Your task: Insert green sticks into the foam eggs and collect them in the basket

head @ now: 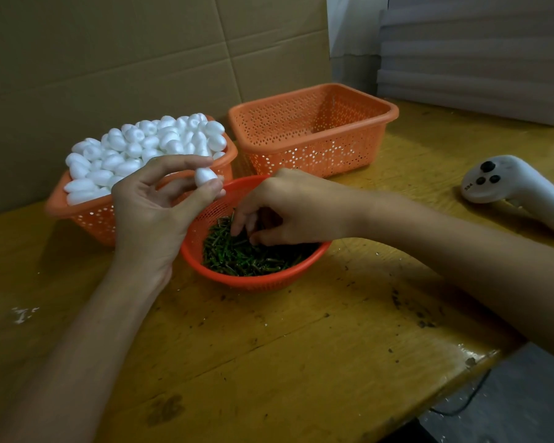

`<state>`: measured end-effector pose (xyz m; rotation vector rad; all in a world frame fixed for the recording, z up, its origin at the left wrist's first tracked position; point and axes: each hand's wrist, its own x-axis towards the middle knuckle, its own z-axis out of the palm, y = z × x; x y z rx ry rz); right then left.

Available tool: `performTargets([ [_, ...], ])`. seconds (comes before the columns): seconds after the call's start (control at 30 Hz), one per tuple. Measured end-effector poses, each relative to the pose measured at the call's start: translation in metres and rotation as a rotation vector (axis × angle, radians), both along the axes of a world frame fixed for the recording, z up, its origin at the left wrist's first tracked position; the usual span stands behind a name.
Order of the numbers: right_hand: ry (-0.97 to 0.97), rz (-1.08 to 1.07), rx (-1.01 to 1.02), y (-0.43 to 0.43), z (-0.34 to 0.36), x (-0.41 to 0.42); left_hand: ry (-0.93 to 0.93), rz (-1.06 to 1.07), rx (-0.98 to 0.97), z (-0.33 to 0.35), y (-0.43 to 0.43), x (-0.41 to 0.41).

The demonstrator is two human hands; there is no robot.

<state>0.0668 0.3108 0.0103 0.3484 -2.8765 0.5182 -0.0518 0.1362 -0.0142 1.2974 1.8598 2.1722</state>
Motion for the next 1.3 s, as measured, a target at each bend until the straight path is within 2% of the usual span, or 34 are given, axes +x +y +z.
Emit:
performTargets([
  [0.63,0.034,0.057,0.061,0.0022,-0.0014,0.0001,-0.056,-0.027,0.021,0.0033,0.0013,0.0047],
  [0.9,0.076,0.028,0.023,0.0011,-0.0019,0.0007,-0.019,-0.026,0.014,0.0018,0.0010,0.0058],
  [1.3,0.120,-0.015,-0.058,0.0049,-0.0028,-0.0018,-0.069,-0.042,0.028,0.0038,0.0011,0.0063],
])
